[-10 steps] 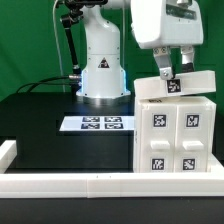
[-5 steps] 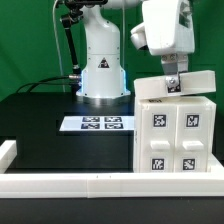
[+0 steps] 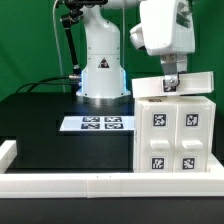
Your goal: Assemble cabinet
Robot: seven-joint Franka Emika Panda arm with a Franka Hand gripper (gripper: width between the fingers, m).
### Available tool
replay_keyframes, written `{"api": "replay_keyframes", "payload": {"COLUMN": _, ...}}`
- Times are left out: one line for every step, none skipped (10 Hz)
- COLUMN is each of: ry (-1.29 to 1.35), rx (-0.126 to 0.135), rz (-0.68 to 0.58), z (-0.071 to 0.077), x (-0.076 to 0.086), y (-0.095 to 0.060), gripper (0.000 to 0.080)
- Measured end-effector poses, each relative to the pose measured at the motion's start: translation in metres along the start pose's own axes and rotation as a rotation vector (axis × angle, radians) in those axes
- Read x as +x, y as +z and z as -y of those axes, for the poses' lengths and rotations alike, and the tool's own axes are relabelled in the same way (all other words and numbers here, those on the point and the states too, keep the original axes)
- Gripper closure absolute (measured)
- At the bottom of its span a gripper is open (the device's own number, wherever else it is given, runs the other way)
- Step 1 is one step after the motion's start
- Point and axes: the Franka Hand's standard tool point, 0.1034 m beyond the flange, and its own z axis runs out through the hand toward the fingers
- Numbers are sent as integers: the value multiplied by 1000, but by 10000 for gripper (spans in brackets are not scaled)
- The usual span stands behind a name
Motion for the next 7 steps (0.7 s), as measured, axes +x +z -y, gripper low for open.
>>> {"api": "replay_keyframes", "payload": {"ry": 13, "rx": 1, "rz": 0, "z": 0, "x": 0, "y": 0, "gripper": 238}}
{"api": "replay_keyframes", "payload": {"ry": 109, "rx": 3, "rz": 1, "z": 0, "x": -1, "y": 0, "gripper": 238}}
{"api": "replay_keyframes", "payload": {"ry": 197, "rx": 2, "rz": 1, "z": -1, "x": -1, "y": 0, "gripper": 238}}
{"api": "replay_keyframes", "payload": {"ry": 297, "rx": 2, "rz": 0, "z": -1, "x": -1, "y": 0, "gripper": 238}}
{"api": "replay_keyframes", "payload": {"ry": 399, "rx": 3, "rz": 0, "z": 0, "x": -1, "y": 0, "gripper": 238}}
{"api": "replay_keyframes", "payload": {"ry": 494, "rx": 4, "rz": 0, "z": 0, "x": -1, "y": 0, "gripper": 238}}
{"api": "replay_keyframes", "payload": {"ry": 579, "rx": 2, "rz": -2, "z": 0, "x": -1, "y": 0, "gripper": 238}}
